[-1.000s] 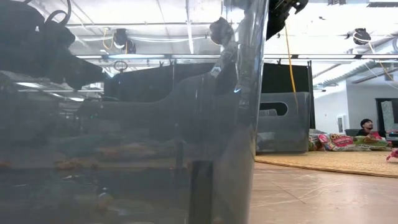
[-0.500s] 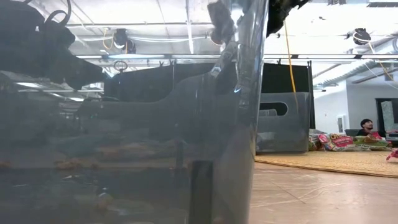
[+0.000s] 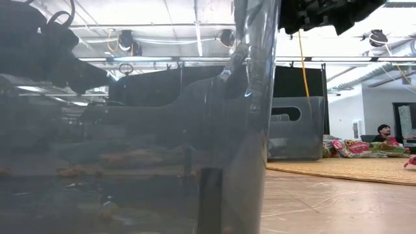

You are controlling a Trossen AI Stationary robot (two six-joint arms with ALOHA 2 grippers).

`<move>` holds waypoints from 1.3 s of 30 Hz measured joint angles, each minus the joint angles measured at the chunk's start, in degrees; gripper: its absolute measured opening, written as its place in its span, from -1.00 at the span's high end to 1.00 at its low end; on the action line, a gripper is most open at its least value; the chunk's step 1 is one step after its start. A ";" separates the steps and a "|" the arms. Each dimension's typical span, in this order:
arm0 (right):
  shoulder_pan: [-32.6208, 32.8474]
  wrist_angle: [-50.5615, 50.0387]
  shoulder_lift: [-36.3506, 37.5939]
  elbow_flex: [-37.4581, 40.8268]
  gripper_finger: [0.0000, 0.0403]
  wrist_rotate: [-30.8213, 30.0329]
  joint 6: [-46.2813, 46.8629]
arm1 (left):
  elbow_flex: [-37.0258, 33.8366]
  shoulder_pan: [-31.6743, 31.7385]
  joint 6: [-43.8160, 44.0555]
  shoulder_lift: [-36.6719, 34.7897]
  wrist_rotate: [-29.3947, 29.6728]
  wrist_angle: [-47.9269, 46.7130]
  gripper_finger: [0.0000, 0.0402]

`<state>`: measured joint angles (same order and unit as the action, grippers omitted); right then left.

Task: Pick and place Granola Bars by type
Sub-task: Put the blue granola bar into the top right black bin

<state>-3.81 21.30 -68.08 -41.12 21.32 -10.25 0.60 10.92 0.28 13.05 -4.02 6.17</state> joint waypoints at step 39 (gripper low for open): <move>-15.00 18.34 16.44 13.00 1.00 -27.33 10.24 | 0.00 -0.02 0.01 0.07 0.03 0.02 -0.08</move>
<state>-18.81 39.64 -51.64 -28.12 -6.01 -0.01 0.60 10.90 0.29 13.13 -3.99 6.20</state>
